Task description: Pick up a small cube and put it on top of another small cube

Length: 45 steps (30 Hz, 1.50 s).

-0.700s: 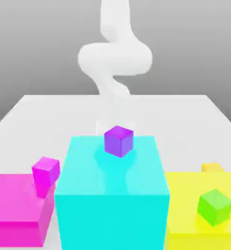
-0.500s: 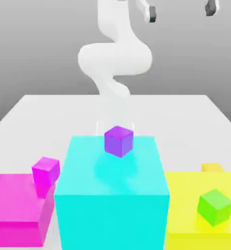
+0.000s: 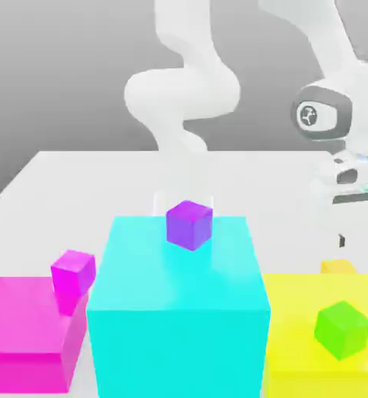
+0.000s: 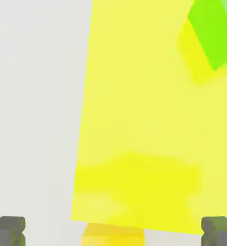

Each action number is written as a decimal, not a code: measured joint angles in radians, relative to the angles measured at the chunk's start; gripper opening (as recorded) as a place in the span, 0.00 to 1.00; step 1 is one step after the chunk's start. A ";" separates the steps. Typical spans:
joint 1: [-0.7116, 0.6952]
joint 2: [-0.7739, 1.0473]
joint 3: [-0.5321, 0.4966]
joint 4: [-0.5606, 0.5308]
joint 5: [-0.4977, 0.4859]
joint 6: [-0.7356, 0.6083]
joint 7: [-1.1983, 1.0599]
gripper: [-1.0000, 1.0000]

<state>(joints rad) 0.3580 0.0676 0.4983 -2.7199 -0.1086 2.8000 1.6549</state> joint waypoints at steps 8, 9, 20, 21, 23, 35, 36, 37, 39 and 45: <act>0.227 0.246 -0.276 0.039 -0.302 0.174 0.249 0.00; 0.227 0.246 -0.276 0.039 -0.303 0.174 0.249 0.00; 0.114 0.047 -0.103 -0.008 -0.038 0.032 0.051 0.00; 0.110 0.026 -0.088 -0.008 0.002 0.014 0.010 0.00; 0.091 0.006 -0.083 0.016 0.043 -0.027 -0.081 0.00; -0.079 -0.034 -0.119 0.237 0.128 -0.283 -0.634 0.00; -0.093 -0.037 -0.123 0.255 0.133 -0.304 -0.678 0.00; -0.107 -0.040 -0.126 0.274 0.138 -0.325 -0.723 0.00; -0.134 -0.046 -0.134 0.312 0.147 -0.368 -0.813 0.00; -0.216 -0.013 -0.173 0.381 0.095 -0.409 -0.922 0.00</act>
<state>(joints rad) 0.1416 0.0549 0.3253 -2.3390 -0.0139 2.3912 0.7329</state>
